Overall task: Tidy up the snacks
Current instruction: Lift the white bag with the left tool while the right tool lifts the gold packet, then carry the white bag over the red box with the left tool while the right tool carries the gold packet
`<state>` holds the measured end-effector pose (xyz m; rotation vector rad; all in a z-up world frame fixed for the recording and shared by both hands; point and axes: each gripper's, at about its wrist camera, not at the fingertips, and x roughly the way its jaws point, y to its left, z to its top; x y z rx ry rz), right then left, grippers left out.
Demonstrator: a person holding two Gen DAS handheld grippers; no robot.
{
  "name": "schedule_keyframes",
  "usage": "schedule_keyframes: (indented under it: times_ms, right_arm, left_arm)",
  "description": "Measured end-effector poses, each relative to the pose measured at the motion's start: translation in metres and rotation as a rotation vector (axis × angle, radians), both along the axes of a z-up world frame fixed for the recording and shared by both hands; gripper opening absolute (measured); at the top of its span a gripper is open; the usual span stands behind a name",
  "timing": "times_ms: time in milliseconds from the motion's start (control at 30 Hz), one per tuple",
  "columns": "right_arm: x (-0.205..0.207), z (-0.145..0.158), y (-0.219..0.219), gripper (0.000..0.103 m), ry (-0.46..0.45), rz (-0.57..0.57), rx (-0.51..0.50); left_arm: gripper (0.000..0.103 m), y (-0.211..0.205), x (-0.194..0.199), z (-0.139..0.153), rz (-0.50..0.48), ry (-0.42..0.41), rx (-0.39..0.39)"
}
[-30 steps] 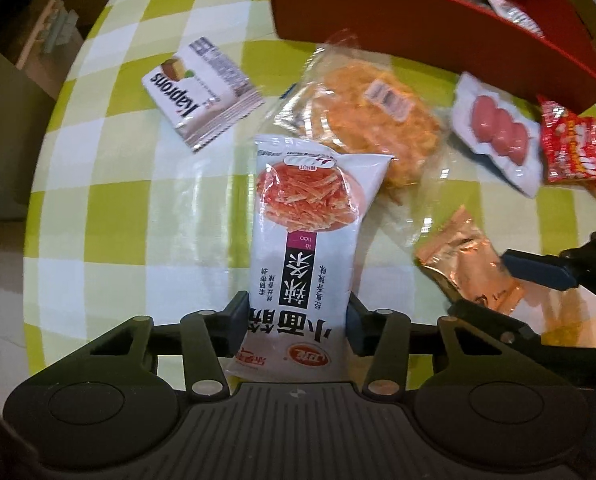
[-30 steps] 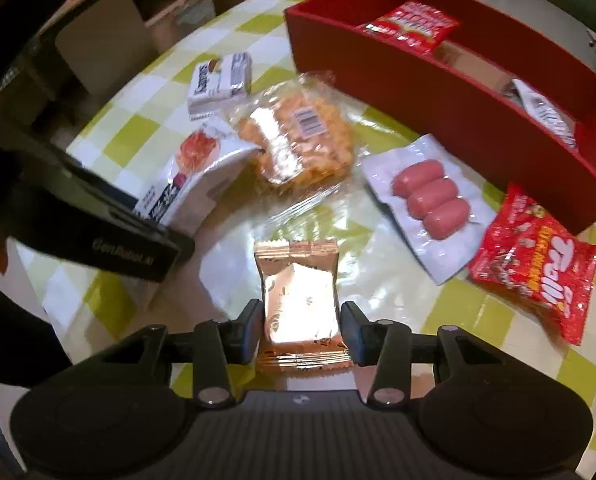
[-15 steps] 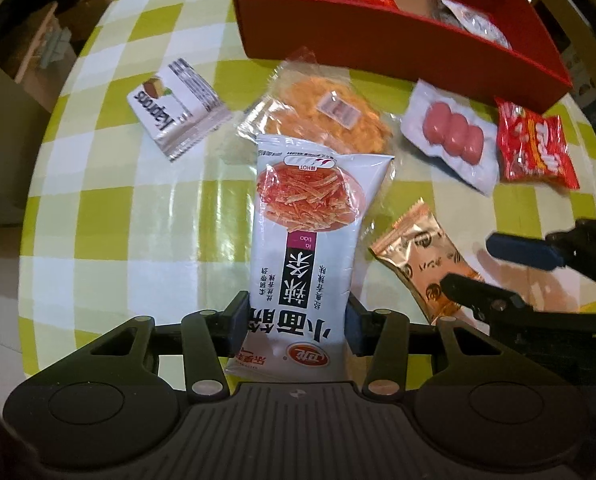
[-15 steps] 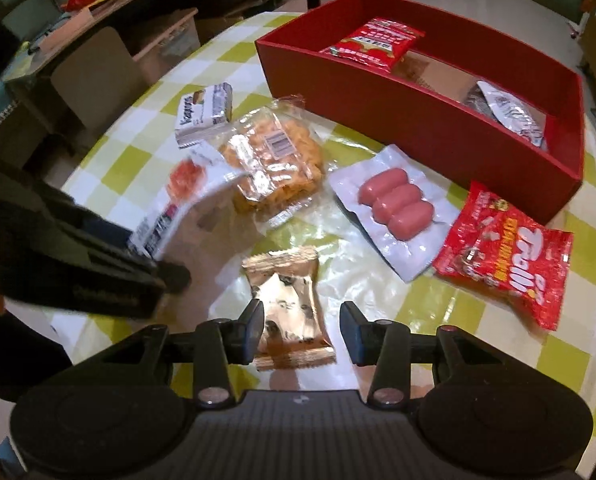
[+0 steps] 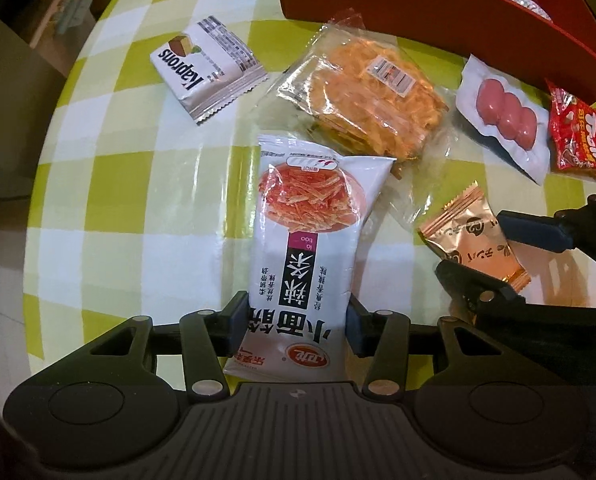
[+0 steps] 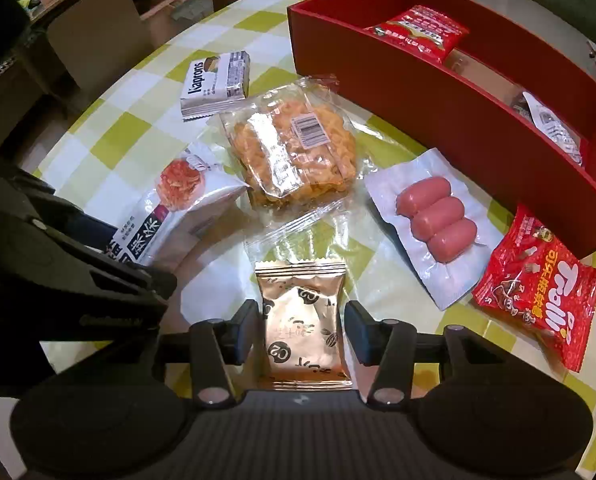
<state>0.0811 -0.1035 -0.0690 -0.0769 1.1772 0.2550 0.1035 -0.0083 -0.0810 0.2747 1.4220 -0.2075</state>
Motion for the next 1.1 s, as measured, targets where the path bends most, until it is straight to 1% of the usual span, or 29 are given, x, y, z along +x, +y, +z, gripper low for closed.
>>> schedule_keyframes:
  times_ms: [133, 200, 267, 300, 333, 367, 433, 467, 500, 533, 567, 600, 733, 833, 967, 1033, 1100]
  right_arm:
    - [-0.010, -0.002, -0.002, 0.057, -0.062, -0.029, 0.015]
    - [-0.007, -0.002, -0.004, 0.057, -0.050, -0.036, 0.020]
    - [-0.006, -0.001, -0.007, 0.055, -0.043, -0.039, 0.036]
    - [-0.007, -0.001, -0.006, 0.053, -0.046, -0.030, 0.024]
    - [-0.008, -0.001, -0.003, 0.049, -0.052, -0.014, -0.006]
    - [-0.009, -0.001, -0.001, 0.048, -0.052, -0.007, -0.027]
    - [-0.011, 0.000, 0.000, 0.048, -0.045, -0.008, -0.046]
    - [-0.012, 0.001, 0.001, 0.048, -0.045, 0.000, -0.057]
    - [-0.015, 0.001, 0.002, 0.048, -0.047, 0.008, -0.068]
    - [-0.017, 0.001, 0.002, 0.048, -0.048, 0.012, -0.079]
    - [-0.018, 0.002, 0.001, 0.048, -0.048, 0.012, -0.085]
    - [-0.020, 0.002, -0.001, 0.048, -0.045, 0.005, -0.091]
    - [-0.024, 0.009, -0.012, 0.048, -0.063, -0.025, -0.090]
    - [-0.025, 0.018, -0.018, 0.048, -0.088, -0.049, -0.075]
    - [-0.026, 0.028, -0.025, 0.048, -0.111, -0.083, -0.060]
    - [-0.026, 0.032, -0.028, 0.048, -0.121, -0.099, -0.060]
    - [-0.027, 0.035, -0.031, 0.048, -0.130, -0.114, -0.058]
  left_arm:
    - [0.061, 0.001, -0.002, -0.001, -0.012, -0.011, 0.010]
    - [0.068, 0.002, -0.001, -0.002, -0.007, -0.016, 0.024]
    - [0.082, 0.004, 0.003, -0.004, 0.015, -0.010, 0.038]
    - [0.087, 0.005, 0.004, -0.005, 0.018, -0.015, 0.047]
    - [0.093, 0.006, 0.005, -0.007, 0.015, -0.022, 0.056]
    - [0.099, 0.005, 0.005, -0.010, 0.005, -0.029, 0.067]
    - [0.101, 0.003, 0.004, -0.012, -0.023, -0.055, 0.095]
    - [0.096, 0.002, 0.003, -0.011, -0.029, -0.059, 0.094]
    - [0.090, 0.003, 0.003, -0.008, -0.025, -0.049, 0.064]
    - [0.074, 0.003, 0.004, -0.006, -0.015, -0.031, 0.023]
    - [0.061, 0.003, 0.005, -0.003, -0.005, -0.006, -0.027]
    - [0.060, 0.002, 0.004, -0.002, -0.006, 0.001, -0.039]
    - [0.057, -0.003, 0.001, 0.000, -0.022, -0.010, -0.019]
    - [0.055, -0.003, 0.003, 0.002, 0.002, -0.003, -0.042]
    - [0.055, -0.001, -0.003, 0.019, -0.005, -0.035, -0.079]
    - [0.055, -0.005, -0.006, 0.034, -0.010, -0.051, -0.098]
    - [0.055, -0.008, -0.009, 0.041, -0.016, -0.070, -0.111]
